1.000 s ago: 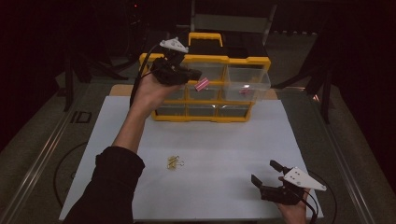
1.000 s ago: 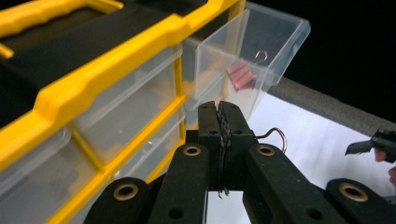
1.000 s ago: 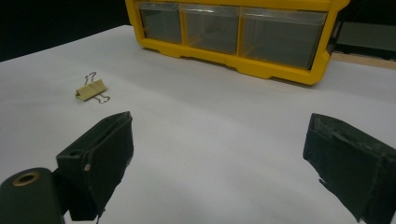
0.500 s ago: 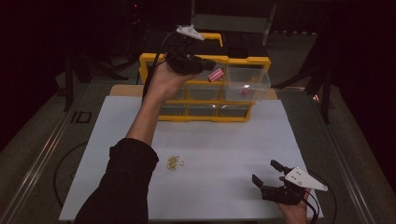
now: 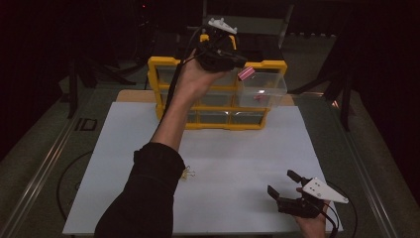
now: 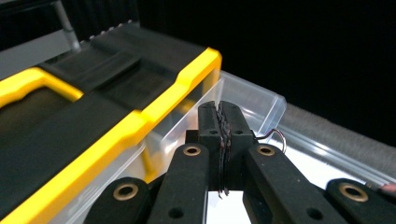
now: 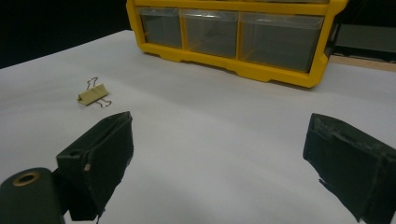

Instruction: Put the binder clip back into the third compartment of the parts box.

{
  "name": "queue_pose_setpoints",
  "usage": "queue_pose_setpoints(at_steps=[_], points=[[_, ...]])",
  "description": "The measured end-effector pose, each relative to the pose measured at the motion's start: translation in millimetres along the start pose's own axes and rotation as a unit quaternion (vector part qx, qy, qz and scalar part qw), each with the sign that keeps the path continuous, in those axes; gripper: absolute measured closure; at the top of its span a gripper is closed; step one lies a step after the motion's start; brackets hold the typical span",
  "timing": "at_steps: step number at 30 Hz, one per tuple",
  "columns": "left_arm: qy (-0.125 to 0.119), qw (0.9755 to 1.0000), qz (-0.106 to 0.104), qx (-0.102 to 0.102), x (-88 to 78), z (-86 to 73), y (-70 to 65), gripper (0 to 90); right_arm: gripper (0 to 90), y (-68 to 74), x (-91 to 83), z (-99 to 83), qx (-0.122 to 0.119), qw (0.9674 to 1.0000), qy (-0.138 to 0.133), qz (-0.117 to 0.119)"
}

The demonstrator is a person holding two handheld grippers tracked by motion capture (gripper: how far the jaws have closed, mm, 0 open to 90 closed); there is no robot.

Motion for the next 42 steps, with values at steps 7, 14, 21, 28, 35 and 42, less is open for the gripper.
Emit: queue_pose_setpoints(at_steps=[7, 14, 21, 28, 35, 42], points=[[-0.004, 0.9997, 0.000, -0.023, 17.8, 1.6, -4.4, 56.0, 8.3, -0.6, -1.5, 0.2, 0.000, 1.0000, -0.003, 0.000], [0.006, 0.9980, 0.046, -0.043, 14.6, -11.0, 7.8, 10.7, 8.3, -1.0, -2.1, 0.4, 0.003, 1.0000, -0.004, -0.001], [0.036, 0.9952, 0.081, -0.042, 1.3, -43.0, 20.0, 3.0, 8.3, -0.6, -2.5, 0.4, 0.001, 1.0000, -0.003, -0.002], [0.027, 0.9947, 0.092, -0.035, -18.2, -79.4, 20.1, 4.9, 8.3, -0.3, -2.1, 0.3, 0.001, 1.0000, -0.002, -0.004], [0.021, 0.9946, 0.095, -0.035, -35.8, -118.5, 14.3, 6.3, 8.3, 2.3, -0.1, 0.0, -0.003, 1.0000, 0.002, -0.002], [0.047, 0.9907, 0.127, -0.013, -39.9, -155.6, 3.7, 6.9, 8.3, 2.0, 0.0, 0.0, -0.003, 1.0000, 0.002, -0.003]])
Point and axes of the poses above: each handheld gripper's, and its own axes: x roughly forward along the jaws, z roughly out of its top, y roughly to its left, the point moved 2 cm from there along x, roughly forward along the jaws
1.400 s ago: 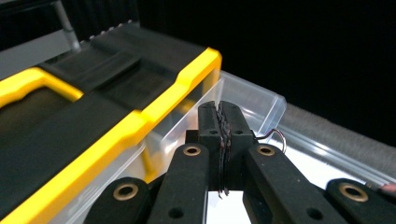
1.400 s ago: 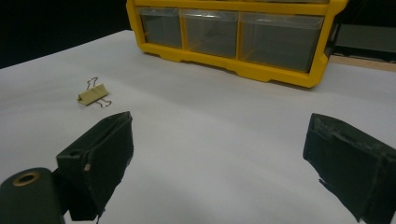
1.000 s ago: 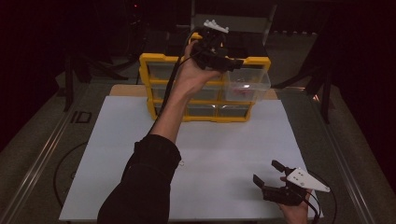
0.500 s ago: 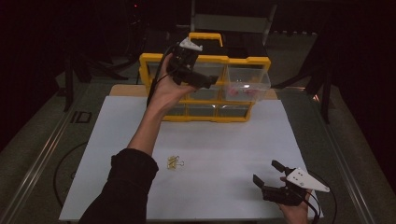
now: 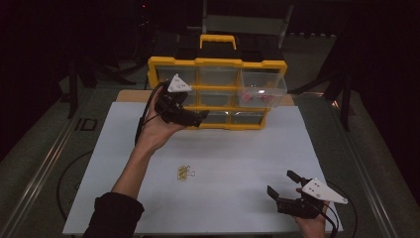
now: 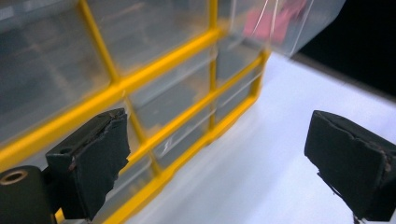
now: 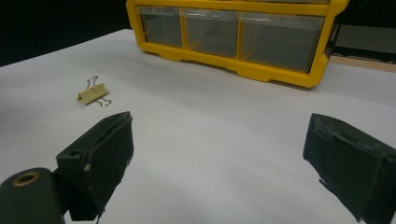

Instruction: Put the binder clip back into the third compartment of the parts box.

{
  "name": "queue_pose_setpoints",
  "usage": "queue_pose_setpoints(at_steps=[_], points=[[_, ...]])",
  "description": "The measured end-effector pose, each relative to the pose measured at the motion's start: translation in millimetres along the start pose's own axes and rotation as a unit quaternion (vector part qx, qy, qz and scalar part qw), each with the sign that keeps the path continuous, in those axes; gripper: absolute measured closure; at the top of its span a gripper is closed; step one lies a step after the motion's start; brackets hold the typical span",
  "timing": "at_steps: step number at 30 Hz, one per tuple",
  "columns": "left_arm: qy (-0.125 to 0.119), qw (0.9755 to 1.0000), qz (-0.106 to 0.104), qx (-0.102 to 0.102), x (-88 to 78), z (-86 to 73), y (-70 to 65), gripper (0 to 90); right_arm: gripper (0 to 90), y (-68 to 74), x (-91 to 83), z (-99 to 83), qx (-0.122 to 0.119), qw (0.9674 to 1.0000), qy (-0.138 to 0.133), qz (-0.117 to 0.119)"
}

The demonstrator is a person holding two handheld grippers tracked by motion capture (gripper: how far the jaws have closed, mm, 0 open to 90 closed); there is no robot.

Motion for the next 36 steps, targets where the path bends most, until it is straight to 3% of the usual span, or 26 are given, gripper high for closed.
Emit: queue_pose_setpoints(at_steps=[5, 6, 8, 12, 17, 25, 26, 36], points=[[0.008, 0.9999, 0.006, 0.003, 2.8, -13.6, -4.2, 6.9, 8.3, 0.6, -0.2, 0.0, -0.002, 1.0000, 0.000, 0.001], [0.014, 0.9998, 0.011, 0.005, 4.8, -26.7, -6.8, 6.9, 8.3, 0.4, -0.5, 0.0, 0.000, 1.0000, 0.000, 0.000], [0.014, 0.9999, 0.010, 0.002, 5.2, -30.4, -7.2, 6.9, 8.3, 0.2, -0.7, 0.1, 0.001, 1.0000, 0.000, 0.000], [0.027, 0.9995, 0.016, -0.007, 7.8, -56.8, -9.5, 7.1, 8.3, 0.2, -0.7, 0.1, 0.001, 1.0000, 0.000, 0.000], [0.033, 0.9991, 0.024, -0.015, 7.4, -76.3, -11.5, 7.3, 8.3, 0.2, -0.6, 0.1, 0.001, 1.0000, 0.000, 0.000], [0.040, 0.9986, 0.034, -0.012, 6.9, -92.5, -19.3, 7.8, 8.3, 0.5, -0.4, 0.0, 0.000, 1.0000, 0.000, 0.000], [0.042, 0.9984, 0.037, -0.008, 6.3, -100.7, -24.7, 8.2, 8.3, 0.0, -0.6, 0.0, 0.001, 1.0000, 0.000, 0.000], [0.049, 0.9979, 0.040, -0.015, 7.4, -123.4, -38.2, 9.5, 8.3, 0.4, -0.1, -0.2, 0.001, 1.0000, 0.002, -0.001]])
Point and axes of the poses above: each handheld gripper's, and its own axes: x roughly forward along the jaws, z roughly out of its top, y roughly to its left, the point moved 2 cm from there along x, roughly forward along the jaws
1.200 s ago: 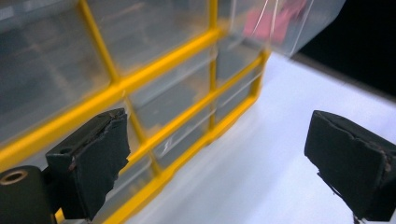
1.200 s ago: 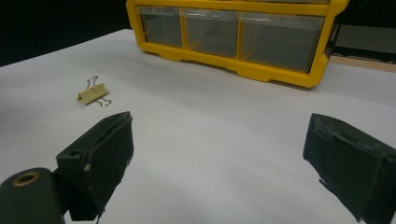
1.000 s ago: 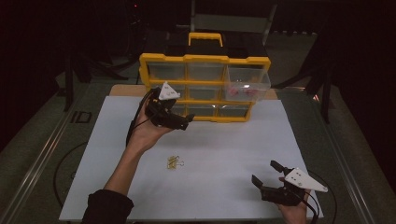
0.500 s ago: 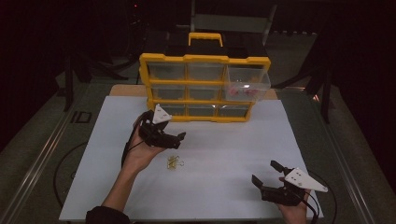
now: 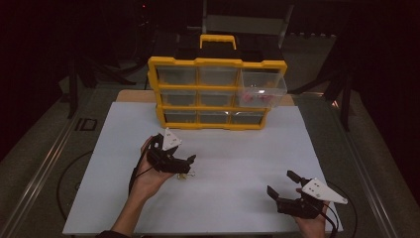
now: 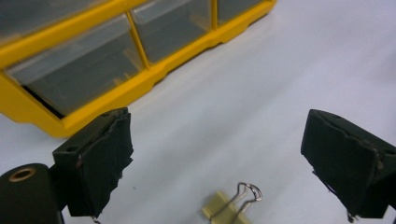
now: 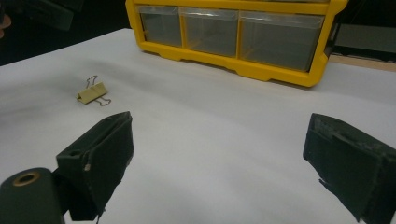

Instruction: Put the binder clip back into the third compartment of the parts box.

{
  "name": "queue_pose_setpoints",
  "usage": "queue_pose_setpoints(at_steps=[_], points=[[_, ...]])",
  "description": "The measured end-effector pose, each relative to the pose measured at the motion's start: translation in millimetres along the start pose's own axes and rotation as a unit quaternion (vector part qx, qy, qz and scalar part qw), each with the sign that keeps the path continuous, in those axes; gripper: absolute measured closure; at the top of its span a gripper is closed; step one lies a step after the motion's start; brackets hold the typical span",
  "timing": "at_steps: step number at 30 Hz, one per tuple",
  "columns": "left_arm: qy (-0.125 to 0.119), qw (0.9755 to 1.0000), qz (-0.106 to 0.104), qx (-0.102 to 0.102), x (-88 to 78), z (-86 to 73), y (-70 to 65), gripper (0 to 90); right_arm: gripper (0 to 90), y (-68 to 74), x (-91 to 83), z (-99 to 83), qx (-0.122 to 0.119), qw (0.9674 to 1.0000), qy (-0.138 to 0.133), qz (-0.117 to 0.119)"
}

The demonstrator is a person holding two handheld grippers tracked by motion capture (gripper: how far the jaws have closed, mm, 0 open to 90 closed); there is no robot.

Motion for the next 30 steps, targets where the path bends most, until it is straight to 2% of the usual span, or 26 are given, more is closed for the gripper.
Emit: queue_pose_setpoints(at_steps=[6, 7, 15, 21, 23, 28, 30], points=[[0.006, 1.0000, -0.001, 0.002, 3.2, -6.3, -5.3, 10.2, 8.3, 0.0, -0.3, 0.1, -0.002, 1.0000, 0.000, 0.000], [0.009, 1.0000, -0.003, 0.001, 6.9, -11.6, -7.7, 10.9, 8.3, -0.4, -0.5, 0.1, -0.002, 1.0000, -0.001, -0.001], [0.025, 0.9996, -0.009, 0.004, 15.9, -23.7, -15.0, 16.7, 8.3, -0.1, -0.4, 0.0, -0.002, 1.0000, 0.000, -0.001], [0.038, 0.9993, -0.002, -0.006, 25.1, -36.2, -17.1, 22.7, 8.3, -0.6, -0.9, 0.1, 0.000, 1.0000, -0.001, -0.002], [0.044, 0.9989, -0.005, -0.015, 28.5, -42.4, -17.2, 29.0, 8.4, -0.6, -1.0, 0.1, 0.000, 1.0000, -0.001, -0.003], [0.053, 0.9985, -0.008, -0.013, 31.6, -48.4, -19.1, 42.0, 8.3, -0.9, -0.6, 0.1, -0.001, 1.0000, -0.001, -0.003], [0.056, 0.9983, -0.007, -0.012, 32.3, -49.3, -19.7, 44.3, 8.3, -1.1, -0.7, 0.1, -0.001, 1.0000, -0.001, -0.002]])
Point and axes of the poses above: each handheld gripper's, and its own axes: x roughly forward along the jaws, z roughly out of its top, y roughly to its left, the point moved 2 cm from there along x, roughly forward along the jaws
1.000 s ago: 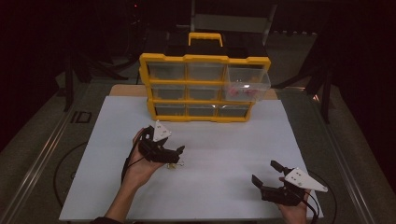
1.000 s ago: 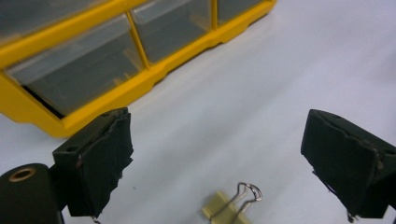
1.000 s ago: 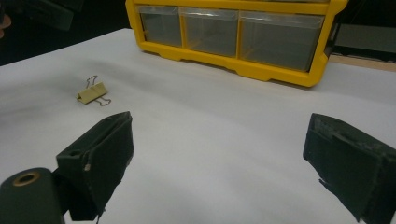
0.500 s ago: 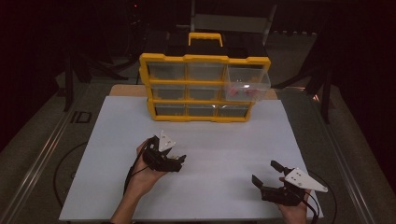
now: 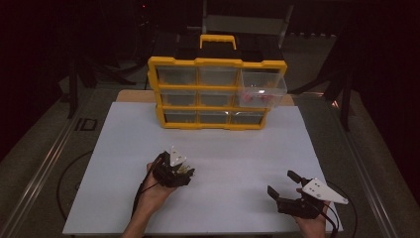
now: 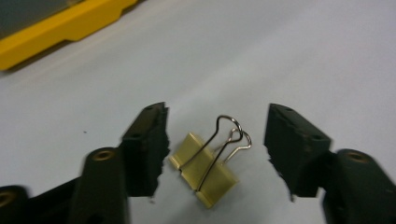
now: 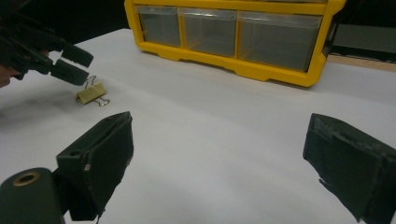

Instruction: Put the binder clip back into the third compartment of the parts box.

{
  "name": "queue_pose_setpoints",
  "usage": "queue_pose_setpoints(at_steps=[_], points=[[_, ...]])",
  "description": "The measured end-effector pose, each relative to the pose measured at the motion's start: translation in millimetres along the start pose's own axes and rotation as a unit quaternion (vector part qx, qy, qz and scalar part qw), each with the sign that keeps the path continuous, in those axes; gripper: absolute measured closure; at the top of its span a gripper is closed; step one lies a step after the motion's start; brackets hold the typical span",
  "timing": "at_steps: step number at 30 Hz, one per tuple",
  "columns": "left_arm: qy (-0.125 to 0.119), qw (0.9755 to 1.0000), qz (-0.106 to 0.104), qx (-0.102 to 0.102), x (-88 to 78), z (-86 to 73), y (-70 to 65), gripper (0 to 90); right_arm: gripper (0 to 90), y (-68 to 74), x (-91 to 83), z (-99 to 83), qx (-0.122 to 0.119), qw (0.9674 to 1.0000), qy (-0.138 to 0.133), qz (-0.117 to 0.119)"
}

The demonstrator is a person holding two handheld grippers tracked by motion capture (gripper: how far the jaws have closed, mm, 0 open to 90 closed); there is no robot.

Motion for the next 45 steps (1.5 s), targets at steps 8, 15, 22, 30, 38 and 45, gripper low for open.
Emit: queue_pose_setpoints(at_steps=[8, 15, 22, 30, 38, 45], points=[[0.017, 0.9995, 0.022, 0.015, 8.9, -3.2, -6.4, 59.9, 8.4, 0.2, 0.1, 0.0, -0.001, 1.0000, 0.000, 0.000], [0.018, 0.9990, 0.035, 0.020, 9.3, -1.6, -6.8, 73.6, 8.4, -0.1, -0.3, 0.0, 0.000, 1.0000, 0.000, 0.000], [0.010, 0.9992, 0.039, -0.006, -2.1, 0.2, 11.5, 86.4, 8.4, 0.2, 0.1, 0.0, -0.001, 1.0000, 0.001, 0.001], [0.003, 0.9993, 0.029, -0.021, -5.5, -0.4, 30.9, 89.7, 8.4, 0.7, 0.6, -0.1, 0.000, 1.0000, 0.002, 0.001], [-0.021, 0.9993, 0.023, -0.022, -17.3, 14.5, 37.8, 89.8, 8.4, 0.3, 0.5, -0.1, 0.000, 1.0000, 0.001, 0.001], [-0.038, 0.9988, 0.024, -0.017, -28.1, 32.3, 43.3, 89.8, 8.3, 0.6, 0.6, -0.2, 0.000, 1.0000, 0.002, 0.002]])
Point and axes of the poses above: each handheld gripper's, and its own axes: x roughly forward along the jaws, z roughly out of its top, y roughly to its left, the point moved 2 cm from there along x, roughly forward along the jaws
